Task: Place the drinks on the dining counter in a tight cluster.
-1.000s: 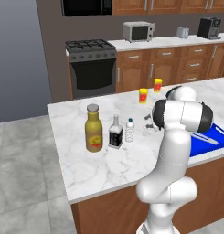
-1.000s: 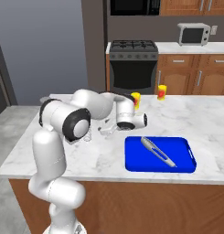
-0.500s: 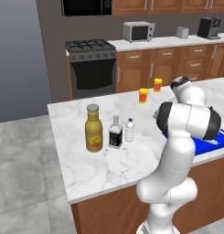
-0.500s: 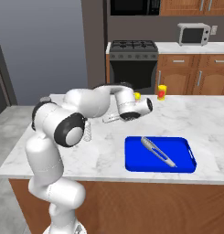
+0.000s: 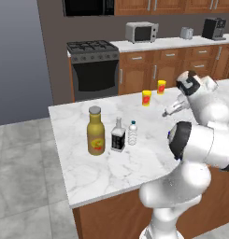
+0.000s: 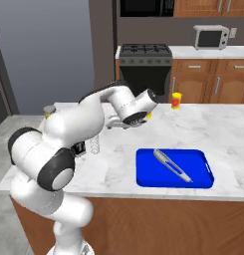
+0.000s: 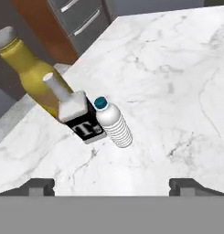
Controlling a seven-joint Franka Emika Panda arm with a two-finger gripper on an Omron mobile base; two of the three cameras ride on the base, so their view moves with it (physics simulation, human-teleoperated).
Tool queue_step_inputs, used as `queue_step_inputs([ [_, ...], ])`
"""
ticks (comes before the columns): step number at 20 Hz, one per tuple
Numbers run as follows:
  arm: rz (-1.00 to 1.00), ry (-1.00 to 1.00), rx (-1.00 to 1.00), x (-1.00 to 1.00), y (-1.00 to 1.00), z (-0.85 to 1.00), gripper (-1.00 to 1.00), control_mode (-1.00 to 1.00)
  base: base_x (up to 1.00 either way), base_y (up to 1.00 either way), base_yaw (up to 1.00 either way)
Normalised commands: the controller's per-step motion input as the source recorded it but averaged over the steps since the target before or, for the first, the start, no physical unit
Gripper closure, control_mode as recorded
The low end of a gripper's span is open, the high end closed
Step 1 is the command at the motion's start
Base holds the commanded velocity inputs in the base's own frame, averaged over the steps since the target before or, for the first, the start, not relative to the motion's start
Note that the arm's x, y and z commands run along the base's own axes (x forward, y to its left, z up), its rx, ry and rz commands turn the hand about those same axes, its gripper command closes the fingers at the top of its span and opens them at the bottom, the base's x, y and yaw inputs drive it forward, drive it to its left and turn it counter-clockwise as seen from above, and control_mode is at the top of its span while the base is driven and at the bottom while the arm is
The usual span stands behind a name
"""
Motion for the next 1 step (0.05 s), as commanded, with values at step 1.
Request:
queue_step_inputs([
  [1,-0.12,0.00,-0.11,-1.00,0.39,0.56,-1.00,-1.00,0.00,0.00,0.00],
])
